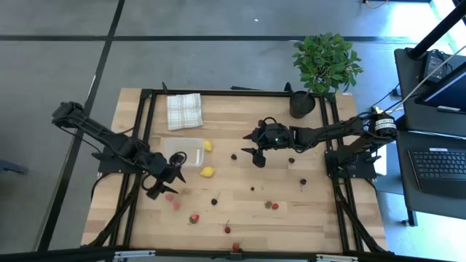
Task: Pick and placing Produce into tupperware
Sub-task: Put the bottom left pink peach into the transparent bin
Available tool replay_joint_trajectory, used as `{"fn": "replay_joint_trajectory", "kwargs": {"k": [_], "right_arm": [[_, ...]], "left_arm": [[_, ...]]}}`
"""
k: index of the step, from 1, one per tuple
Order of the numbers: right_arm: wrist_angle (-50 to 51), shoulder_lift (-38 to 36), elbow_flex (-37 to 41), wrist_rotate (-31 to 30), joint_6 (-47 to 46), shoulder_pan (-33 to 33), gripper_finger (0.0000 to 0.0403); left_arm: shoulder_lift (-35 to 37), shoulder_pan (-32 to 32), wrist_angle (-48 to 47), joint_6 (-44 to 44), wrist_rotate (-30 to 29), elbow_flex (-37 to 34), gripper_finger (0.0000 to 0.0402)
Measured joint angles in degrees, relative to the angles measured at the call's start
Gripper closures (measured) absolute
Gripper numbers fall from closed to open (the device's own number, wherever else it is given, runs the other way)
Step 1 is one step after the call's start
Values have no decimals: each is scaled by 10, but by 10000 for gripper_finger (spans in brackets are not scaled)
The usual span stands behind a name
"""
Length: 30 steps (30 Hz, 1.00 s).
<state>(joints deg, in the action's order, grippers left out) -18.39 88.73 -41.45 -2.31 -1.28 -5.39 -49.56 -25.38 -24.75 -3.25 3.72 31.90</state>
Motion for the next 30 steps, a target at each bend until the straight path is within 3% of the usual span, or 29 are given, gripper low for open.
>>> {"fn": "replay_joint_trajectory", "kwargs": {"k": [9, 19, 30], "right_arm": [[0, 0, 0, 0, -16, 0, 163], [0, 0, 0, 0, -30, 0, 163], [-2, 0, 0, 0, -30, 0, 163]], "left_arm": [[-55, -44, -3, -19, -10, 0, 195], [-133, -118, -67, -129, -17, 0, 196], [-241, -161, -61, -144, -61, 0, 196]]}}
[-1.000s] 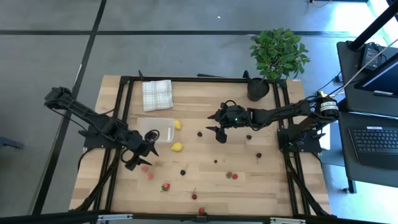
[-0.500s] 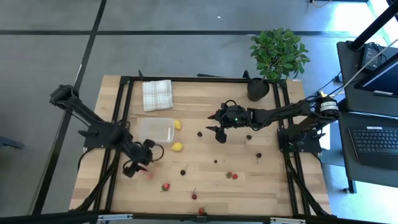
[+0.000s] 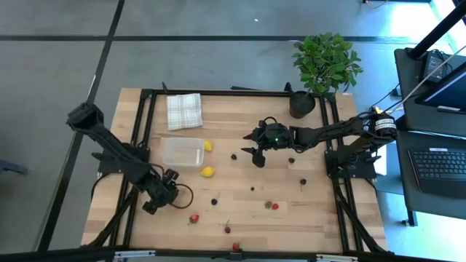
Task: Pick and placing Produce into tupperware
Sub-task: Put the bottom left pink peach into the transparent bin
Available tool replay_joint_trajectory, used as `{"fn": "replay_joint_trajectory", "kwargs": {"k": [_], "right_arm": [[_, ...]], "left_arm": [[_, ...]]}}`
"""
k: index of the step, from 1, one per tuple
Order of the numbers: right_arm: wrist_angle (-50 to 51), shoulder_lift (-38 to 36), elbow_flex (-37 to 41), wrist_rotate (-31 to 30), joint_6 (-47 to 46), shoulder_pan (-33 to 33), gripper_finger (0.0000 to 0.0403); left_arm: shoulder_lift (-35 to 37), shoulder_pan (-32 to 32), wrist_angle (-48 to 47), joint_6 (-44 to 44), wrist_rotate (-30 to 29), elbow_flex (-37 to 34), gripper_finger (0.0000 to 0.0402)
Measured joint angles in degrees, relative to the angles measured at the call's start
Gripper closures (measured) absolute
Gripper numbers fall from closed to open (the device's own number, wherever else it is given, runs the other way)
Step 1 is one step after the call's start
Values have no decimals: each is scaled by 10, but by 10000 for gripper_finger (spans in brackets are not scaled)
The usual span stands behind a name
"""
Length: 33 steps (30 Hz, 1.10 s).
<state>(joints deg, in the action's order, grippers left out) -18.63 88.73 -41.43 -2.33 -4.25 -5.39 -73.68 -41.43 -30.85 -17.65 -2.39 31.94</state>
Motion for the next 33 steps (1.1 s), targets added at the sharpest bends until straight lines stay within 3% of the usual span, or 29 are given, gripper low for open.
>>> {"fn": "replay_joint_trajectory", "kwargs": {"k": [11, 25, 33], "right_arm": [[4, 0, 0, 0, -1, 0, 163], [5, 0, 0, 0, -2, 0, 163], [5, 0, 0, 0, -1, 0, 163]], "left_arm": [[-32, 0, 5, -18, 3, 0, 205], [-32, 0, 26, -18, 3, 1, 296], [-32, 20, -28, -13, 4, 65, 327]]}}
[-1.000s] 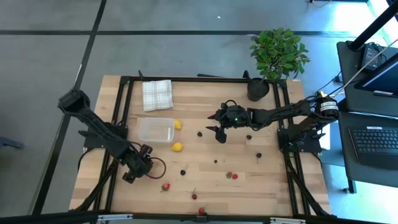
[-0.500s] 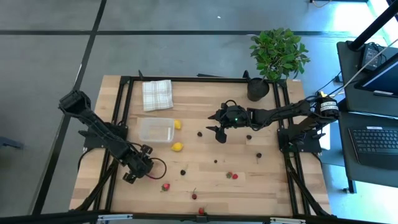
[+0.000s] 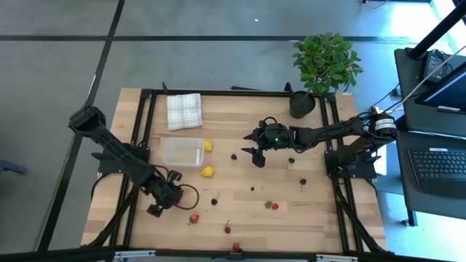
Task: Pick and placing Produce into tupperware
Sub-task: Put the bottom left pink peach into the transparent bin
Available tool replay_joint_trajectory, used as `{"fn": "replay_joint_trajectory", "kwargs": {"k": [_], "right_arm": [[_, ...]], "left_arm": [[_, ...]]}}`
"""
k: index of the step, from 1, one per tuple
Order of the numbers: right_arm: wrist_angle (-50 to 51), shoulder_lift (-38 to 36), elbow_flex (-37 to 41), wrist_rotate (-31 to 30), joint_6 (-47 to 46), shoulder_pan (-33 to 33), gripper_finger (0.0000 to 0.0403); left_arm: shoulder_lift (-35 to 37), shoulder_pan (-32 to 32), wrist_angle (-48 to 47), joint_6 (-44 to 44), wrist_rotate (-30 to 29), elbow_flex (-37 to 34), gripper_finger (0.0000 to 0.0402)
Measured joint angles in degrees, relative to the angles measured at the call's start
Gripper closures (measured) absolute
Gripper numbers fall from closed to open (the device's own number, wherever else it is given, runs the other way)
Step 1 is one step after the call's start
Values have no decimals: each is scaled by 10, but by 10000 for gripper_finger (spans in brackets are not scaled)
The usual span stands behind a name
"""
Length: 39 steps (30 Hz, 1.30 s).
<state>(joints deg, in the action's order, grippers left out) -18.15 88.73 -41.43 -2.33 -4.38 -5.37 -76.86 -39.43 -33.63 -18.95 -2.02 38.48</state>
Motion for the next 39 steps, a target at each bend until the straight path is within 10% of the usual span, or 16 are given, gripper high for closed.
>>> {"fn": "replay_joint_trajectory", "kwargs": {"k": [13, 39], "right_arm": [[0, 0, 0, 0, 3, 0, 163], [0, 0, 0, 0, 36, 0, 163]], "left_arm": [[3, 85, -242, 57, -107, 136, 308], [109, 382, -242, 94, -108, 149, 328]]}}
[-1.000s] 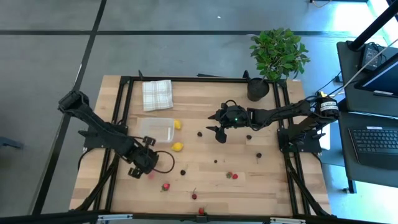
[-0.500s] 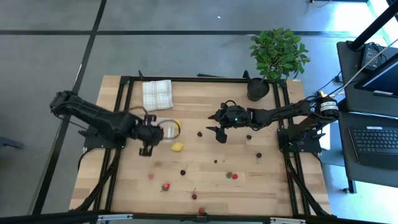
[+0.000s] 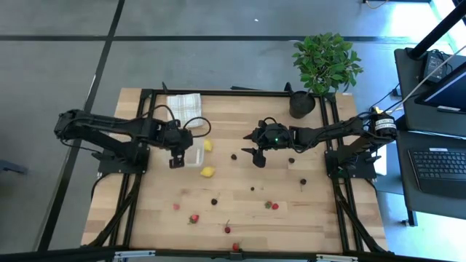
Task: Pick and placing Produce into tupperware
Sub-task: Put the bottom left pink peach into the transparent bin
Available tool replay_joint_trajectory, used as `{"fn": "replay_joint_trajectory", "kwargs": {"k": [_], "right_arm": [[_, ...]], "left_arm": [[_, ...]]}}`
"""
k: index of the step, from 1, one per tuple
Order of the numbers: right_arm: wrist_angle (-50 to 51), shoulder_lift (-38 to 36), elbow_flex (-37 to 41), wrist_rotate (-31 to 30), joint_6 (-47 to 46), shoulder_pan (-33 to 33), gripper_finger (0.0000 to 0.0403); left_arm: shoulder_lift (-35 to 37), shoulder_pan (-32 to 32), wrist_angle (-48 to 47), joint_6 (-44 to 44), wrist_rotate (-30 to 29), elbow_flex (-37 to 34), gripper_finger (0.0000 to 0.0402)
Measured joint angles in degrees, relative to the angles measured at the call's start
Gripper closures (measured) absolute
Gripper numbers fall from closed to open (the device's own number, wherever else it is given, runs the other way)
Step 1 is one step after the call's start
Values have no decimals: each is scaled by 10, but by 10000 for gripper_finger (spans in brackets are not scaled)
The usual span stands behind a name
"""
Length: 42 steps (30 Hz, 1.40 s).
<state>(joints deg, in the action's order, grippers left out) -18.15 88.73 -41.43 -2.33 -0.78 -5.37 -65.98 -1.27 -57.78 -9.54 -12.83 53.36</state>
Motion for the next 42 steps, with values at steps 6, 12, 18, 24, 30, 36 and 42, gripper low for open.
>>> {"fn": "replay_joint_trajectory", "kwargs": {"k": [6, 12, 18, 24, 30, 36, 42], "right_arm": [[1, 0, 0, 0, -1, 0, 163], [4, 0, 0, 0, -2, 0, 163], [4, 0, 0, 0, -2, 0, 163], [4, 0, 0, 0, -2, 0, 163], [4, 0, 0, 0, -2, 0, 163], [4, 0, 0, 0, -2, 0, 163], [4, 0, 0, 0, -4, 0, 163]], "left_arm": [[-5, 24, 36, 52, 48, -33, 316], [-4, 55, 67, 57, 60, -72, 314], [-5, 73, 124, 57, 83, -118, 327], [-5, 77, 167, 57, 83, -155, 316], [-4, 77, 205, 57, 105, -187, 311], [-4, 77, 227, 56, 113, -202, 323], [-4, 77, 230, 56, 107, -202, 309]]}}
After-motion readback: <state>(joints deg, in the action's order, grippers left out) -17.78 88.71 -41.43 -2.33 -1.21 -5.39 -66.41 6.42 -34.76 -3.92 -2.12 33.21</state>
